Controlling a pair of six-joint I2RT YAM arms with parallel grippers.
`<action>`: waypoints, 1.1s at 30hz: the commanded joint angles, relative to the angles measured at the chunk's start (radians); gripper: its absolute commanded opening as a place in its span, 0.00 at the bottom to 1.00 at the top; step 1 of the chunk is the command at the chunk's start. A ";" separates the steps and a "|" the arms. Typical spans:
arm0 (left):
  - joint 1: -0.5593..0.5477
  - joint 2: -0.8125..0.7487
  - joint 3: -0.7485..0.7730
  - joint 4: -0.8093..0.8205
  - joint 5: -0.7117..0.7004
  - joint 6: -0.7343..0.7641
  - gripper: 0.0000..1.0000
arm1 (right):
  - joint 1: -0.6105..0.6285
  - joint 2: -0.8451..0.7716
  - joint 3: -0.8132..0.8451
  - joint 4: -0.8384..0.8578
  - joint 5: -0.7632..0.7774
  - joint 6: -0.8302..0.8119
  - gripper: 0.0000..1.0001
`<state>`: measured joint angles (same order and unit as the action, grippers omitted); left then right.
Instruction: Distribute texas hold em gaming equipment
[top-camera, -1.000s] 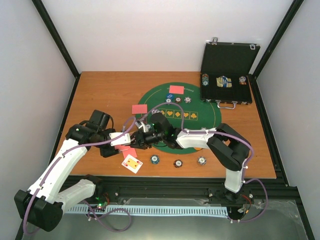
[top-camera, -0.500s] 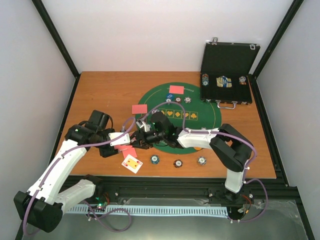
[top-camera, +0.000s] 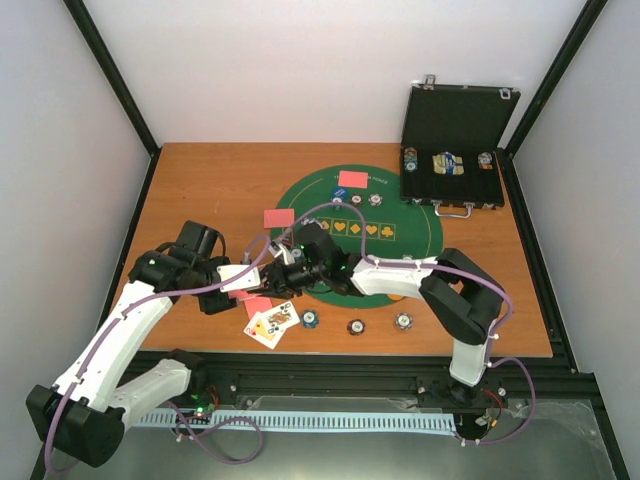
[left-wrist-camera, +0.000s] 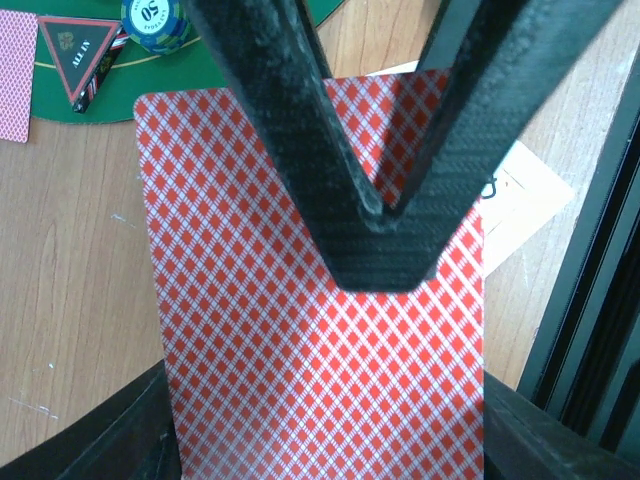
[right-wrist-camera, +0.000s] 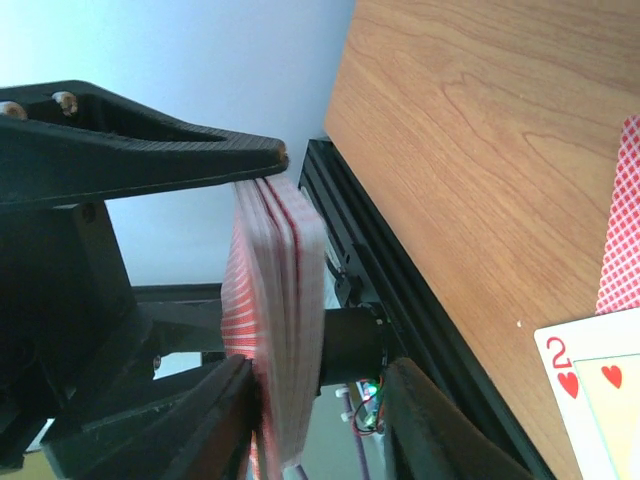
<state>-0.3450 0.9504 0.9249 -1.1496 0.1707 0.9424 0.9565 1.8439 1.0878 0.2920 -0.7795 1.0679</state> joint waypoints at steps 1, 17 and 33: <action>0.000 -0.024 0.019 0.015 0.001 0.022 0.30 | -0.025 -0.029 -0.019 -0.110 0.029 -0.056 0.34; 0.000 -0.025 0.004 0.019 -0.005 0.022 0.30 | -0.069 -0.097 -0.020 -0.210 0.036 -0.107 0.03; 0.000 -0.029 -0.001 0.021 -0.016 0.022 0.30 | -0.364 -0.068 0.101 -0.416 -0.053 -0.296 0.03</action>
<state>-0.3454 0.9375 0.9115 -1.1225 0.1520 0.9470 0.6708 1.7245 1.0878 -0.0319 -0.8032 0.8719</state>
